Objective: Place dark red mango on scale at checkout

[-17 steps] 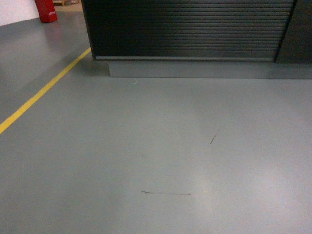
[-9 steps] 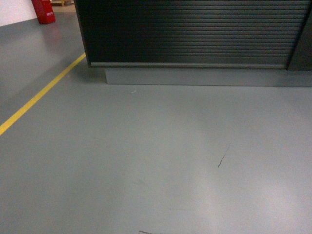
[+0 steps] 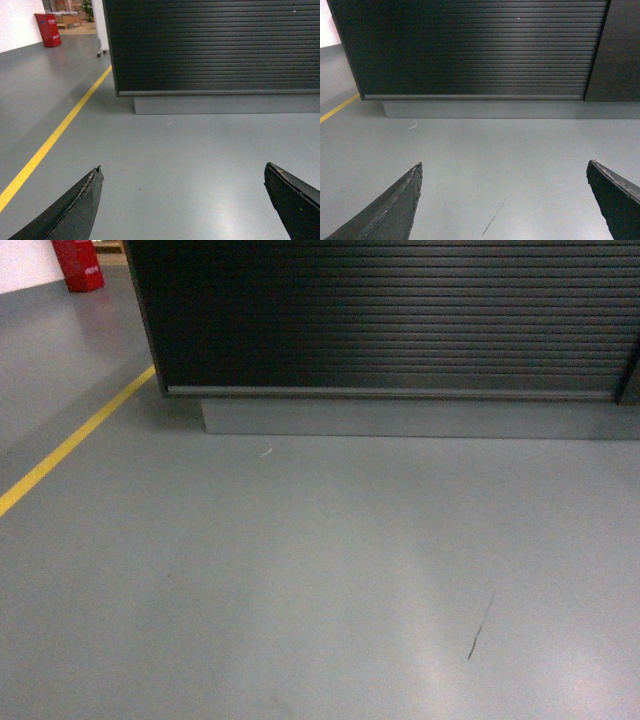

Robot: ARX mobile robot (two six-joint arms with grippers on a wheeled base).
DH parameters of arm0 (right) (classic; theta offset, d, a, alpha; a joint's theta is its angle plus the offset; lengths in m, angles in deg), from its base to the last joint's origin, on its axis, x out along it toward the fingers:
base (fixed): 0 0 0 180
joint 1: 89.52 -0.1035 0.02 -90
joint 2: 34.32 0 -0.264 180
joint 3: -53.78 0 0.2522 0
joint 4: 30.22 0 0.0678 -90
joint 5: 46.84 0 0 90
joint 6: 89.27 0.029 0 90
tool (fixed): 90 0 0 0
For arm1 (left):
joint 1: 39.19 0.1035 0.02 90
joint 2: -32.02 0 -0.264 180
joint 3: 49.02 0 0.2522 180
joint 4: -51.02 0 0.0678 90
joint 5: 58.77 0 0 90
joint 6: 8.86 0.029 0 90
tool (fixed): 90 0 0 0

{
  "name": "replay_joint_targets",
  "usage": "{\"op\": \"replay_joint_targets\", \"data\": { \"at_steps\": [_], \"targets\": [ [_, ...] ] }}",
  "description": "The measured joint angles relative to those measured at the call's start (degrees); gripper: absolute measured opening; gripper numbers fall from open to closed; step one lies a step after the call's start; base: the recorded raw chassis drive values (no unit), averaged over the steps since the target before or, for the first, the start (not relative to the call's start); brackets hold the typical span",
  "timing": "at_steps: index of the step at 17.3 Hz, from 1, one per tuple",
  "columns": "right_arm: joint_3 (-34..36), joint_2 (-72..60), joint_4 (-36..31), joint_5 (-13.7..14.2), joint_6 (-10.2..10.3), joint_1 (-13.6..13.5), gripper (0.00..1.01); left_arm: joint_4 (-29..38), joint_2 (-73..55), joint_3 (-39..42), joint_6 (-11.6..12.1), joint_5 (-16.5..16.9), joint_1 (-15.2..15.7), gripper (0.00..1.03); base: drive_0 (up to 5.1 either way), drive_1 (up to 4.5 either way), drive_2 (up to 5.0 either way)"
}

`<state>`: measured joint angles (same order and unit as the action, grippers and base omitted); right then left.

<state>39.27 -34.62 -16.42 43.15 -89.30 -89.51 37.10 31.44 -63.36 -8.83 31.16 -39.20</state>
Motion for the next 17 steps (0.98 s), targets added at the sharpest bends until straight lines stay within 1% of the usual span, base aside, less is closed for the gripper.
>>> {"op": "replay_joint_targets", "data": {
  "at_steps": [17],
  "targets": [
    [0.0, 0.0, 0.2, 0.0, 0.0, 0.0, 0.98, 0.0, 0.0, 0.0, 0.0, 0.0, 0.0, 0.98, 0.0, 4.32, -4.3]
  ]
}}
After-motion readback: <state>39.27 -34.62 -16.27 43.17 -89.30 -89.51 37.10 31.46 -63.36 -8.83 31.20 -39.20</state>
